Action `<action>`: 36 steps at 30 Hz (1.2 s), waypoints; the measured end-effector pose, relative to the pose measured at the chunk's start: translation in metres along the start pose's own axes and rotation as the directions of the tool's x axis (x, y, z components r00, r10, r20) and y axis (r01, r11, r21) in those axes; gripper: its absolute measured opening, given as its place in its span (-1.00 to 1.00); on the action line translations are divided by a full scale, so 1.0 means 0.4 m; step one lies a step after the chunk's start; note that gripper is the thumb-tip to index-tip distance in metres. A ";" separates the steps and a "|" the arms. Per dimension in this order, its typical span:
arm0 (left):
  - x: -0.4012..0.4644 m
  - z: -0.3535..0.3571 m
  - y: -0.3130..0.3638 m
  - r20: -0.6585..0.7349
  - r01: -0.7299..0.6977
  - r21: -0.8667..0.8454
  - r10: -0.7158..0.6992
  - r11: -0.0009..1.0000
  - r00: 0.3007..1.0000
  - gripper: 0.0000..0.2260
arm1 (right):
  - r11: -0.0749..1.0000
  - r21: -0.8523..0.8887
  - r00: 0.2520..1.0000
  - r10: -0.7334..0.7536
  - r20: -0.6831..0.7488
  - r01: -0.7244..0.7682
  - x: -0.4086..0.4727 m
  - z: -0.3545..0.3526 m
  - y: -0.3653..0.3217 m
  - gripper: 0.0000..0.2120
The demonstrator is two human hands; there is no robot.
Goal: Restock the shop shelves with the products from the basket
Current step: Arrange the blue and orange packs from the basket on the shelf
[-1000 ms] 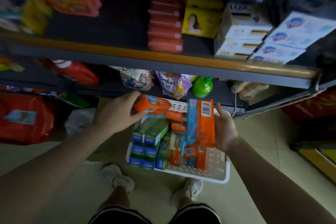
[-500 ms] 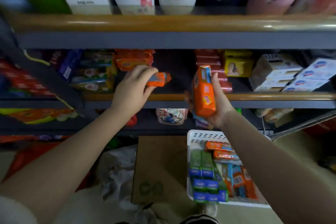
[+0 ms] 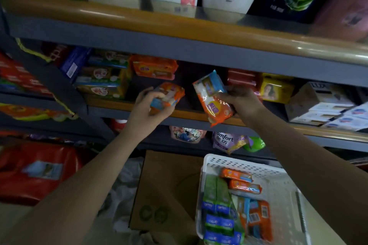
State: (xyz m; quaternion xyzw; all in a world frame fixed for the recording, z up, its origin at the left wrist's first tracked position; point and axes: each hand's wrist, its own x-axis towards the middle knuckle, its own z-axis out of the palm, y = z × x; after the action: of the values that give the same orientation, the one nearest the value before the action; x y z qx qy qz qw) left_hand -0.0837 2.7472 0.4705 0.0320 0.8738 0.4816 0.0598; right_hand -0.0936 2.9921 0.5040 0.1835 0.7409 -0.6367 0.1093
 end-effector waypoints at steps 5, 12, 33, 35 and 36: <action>0.043 0.009 0.076 -0.155 0.215 0.055 -0.204 0.975 0.967 -0.64 | 0.953 -0.210 0.974 -0.226 -0.014 0.218 0.057 0.005 -0.031 -0.64; 0.095 -0.029 0.087 0.079 0.317 0.225 -0.341 0.921 0.937 -0.23 | 0.282 -0.912 0.885 -0.439 0.155 0.299 0.215 0.016 -0.036 -0.54; 0.212 -0.015 -0.004 0.066 -0.318 0.248 0.312 0.915 0.948 -0.51 | 0.129 -0.971 0.815 -0.573 0.092 0.200 0.393 0.071 -0.078 -0.47; 0.209 -0.012 -0.009 0.088 -0.270 0.308 0.255 0.912 0.963 -0.44 | 0.042 -0.980 0.847 -0.511 0.146 0.195 0.387 0.051 -0.070 -0.37; 0.205 -0.011 -0.010 0.097 -0.246 0.318 0.227 0.916 0.969 -0.44 | 0.030 -0.983 0.863 -0.484 0.146 0.184 0.378 0.045 -0.066 -0.35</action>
State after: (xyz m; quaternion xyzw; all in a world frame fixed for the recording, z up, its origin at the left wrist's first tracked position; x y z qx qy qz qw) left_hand -0.1654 2.7507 0.4635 0.1609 0.9292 0.3322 0.0206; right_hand -0.2432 2.9913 0.4651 -0.0431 0.9979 0.0296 -0.0370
